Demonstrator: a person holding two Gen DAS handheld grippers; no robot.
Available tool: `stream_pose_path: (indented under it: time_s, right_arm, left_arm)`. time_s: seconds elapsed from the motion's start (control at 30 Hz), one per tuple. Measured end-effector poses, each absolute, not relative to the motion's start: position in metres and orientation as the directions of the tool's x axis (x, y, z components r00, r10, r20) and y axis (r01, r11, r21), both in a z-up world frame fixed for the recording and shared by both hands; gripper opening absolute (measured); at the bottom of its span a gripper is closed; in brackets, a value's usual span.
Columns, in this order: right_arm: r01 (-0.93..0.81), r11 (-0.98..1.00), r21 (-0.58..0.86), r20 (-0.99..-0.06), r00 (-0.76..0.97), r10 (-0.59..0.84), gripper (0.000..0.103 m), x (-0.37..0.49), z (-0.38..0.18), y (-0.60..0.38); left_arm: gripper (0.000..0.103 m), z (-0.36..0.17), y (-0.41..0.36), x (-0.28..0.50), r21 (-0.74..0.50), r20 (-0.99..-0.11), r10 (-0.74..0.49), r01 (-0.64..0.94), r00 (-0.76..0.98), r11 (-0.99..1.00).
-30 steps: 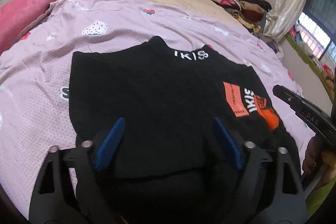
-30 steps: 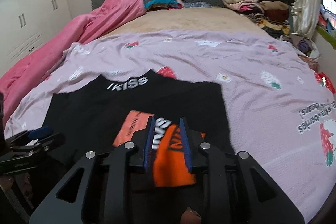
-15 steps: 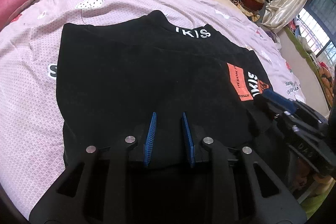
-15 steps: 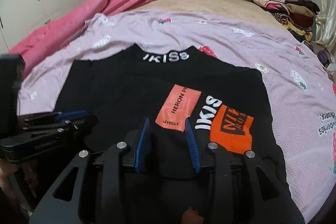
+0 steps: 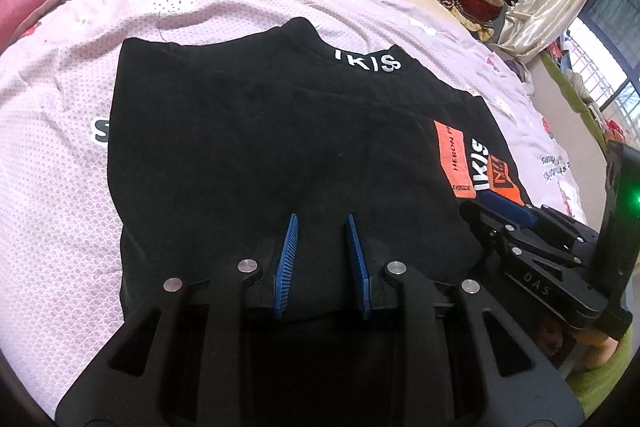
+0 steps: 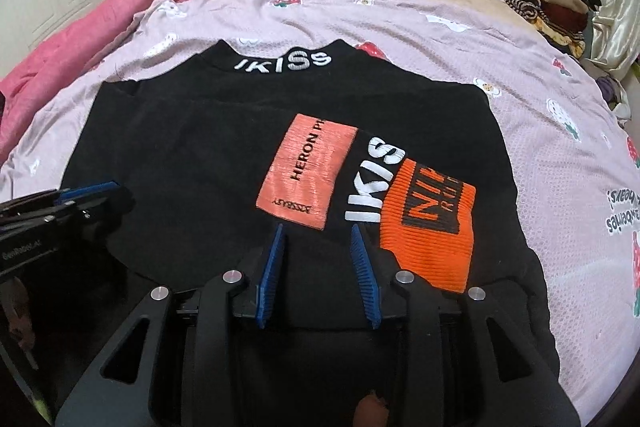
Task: Fold small clothes
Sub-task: 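Move both open grippers to the hem of the black sweatshirt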
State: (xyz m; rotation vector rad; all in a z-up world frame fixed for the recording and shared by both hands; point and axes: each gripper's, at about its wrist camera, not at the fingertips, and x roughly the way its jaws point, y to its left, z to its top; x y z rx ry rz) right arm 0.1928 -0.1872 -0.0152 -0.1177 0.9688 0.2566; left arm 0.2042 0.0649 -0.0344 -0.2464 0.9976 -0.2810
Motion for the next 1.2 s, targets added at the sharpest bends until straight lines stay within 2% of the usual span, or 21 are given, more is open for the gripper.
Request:
stream_pose_path:
  time_s: [0.13,0.37,0.43,0.7,0.77,0.83,1.0,1.07,1.1,1.13,1.2]
  right_arm:
    - [-0.277,0.960,0.040,-0.812,0.550,0.193,0.045,0.187,-0.009,-0.186]
    - [-0.261,0.962,0.078,-0.794,0.568,0.218,0.048,0.179,0.000,-0.191]
    - [-0.261,0.961,0.088,-0.789,0.571,0.227,0.053,0.176,0.002,-0.192]
    - [-0.237,0.967,0.098,-0.775,0.591,0.223,0.061,0.169,0.008,-0.201]
    - [-0.230,0.968,0.098,-0.775,0.593,0.220,0.062,0.168,0.009,-0.204]
    - [-0.227,0.969,0.101,-0.772,0.596,0.221,0.067,0.167,0.011,-0.206]
    - [-0.224,0.970,0.099,-0.763,0.608,0.218,0.069,0.163,0.017,-0.208]
    - [-0.222,0.970,0.100,-0.757,0.615,0.219,0.069,0.161,0.020,-0.210]
    - [-0.222,0.970,0.101,-0.755,0.618,0.220,0.069,0.161,0.022,-0.210]
    - [-0.220,0.970,0.102,-0.751,0.622,0.219,0.077,0.160,0.024,-0.211]
    - [-0.213,0.972,0.105,-0.742,0.633,0.218,0.085,0.158,0.028,-0.214]
  left_arm:
    - [0.019,-0.033,0.060,0.204,-0.308,-0.792,-0.327,0.126,0.515,0.943]
    - [0.022,-0.030,0.058,0.201,-0.301,-0.790,-0.325,0.132,0.520,0.944]
    - [0.023,-0.028,0.056,0.201,-0.297,-0.790,-0.324,0.136,0.521,0.945]
    - [0.038,-0.020,0.057,0.196,-0.290,-0.777,-0.317,0.138,0.544,0.947]
    - [0.050,-0.016,0.059,0.195,-0.287,-0.769,-0.312,0.134,0.558,0.948]
    - [0.056,-0.012,0.060,0.193,-0.282,-0.760,-0.305,0.132,0.574,0.950]
    - [0.062,-0.006,0.063,0.191,-0.286,-0.743,-0.300,0.122,0.598,0.950]
    - [0.070,-0.004,0.063,0.190,-0.278,-0.738,-0.291,0.119,0.609,0.953]
    - [0.071,-0.002,0.063,0.189,-0.261,-0.734,-0.274,0.114,0.621,0.959]
    - [0.073,0.000,0.063,0.188,-0.243,-0.731,-0.255,0.108,0.633,0.964]
    - [0.080,0.003,0.064,0.187,-0.229,-0.722,-0.234,0.093,0.651,0.969]
